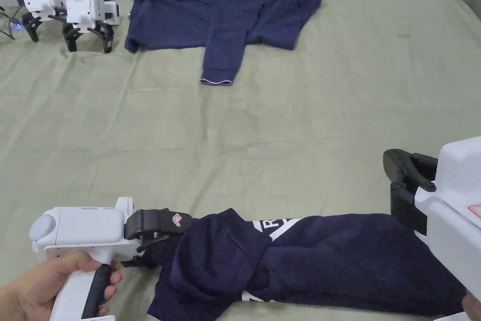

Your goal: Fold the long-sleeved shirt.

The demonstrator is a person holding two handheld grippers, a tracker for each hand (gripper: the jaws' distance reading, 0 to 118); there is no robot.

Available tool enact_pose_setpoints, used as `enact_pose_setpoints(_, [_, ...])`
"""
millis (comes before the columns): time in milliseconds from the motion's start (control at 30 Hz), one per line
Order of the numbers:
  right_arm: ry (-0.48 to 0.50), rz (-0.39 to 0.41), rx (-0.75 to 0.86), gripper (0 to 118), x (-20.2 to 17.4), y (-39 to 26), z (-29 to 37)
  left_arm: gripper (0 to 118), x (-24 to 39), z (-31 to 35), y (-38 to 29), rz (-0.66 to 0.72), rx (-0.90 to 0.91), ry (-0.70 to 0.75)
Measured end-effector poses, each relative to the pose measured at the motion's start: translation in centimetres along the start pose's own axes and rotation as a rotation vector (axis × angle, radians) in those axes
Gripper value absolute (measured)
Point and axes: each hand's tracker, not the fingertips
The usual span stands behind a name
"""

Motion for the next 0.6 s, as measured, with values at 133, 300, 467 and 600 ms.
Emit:
enact_pose_setpoints(133, [0.001, -0.001, -0.004, 0, 0.0, 0.1, -0.1, 46, -0.5, -1.4, 0.4, -0.018, -0.057, 0.063])
enact_pose_setpoints(300, [-0.010, -0.008, -0.009, 0, 0.4, -0.1, -0.1, 32, -1.1, -1.0, 0.3, -0.027, -0.057, 0.086])
enact_pose_setpoints(467, [-0.016, -0.012, -0.010, 0, 0.7, -0.3, 0.5, 27, 0.8, -0.8, 0.4, -0.097, -0.067, 0.170])
enact_pose_setpoints(600, [-0.032, -0.003, 0.014, 0, 1.0, 0.0, 1.2, 25, 2.6, -0.6, 0.7, -0.143, -0.075, 0.274])
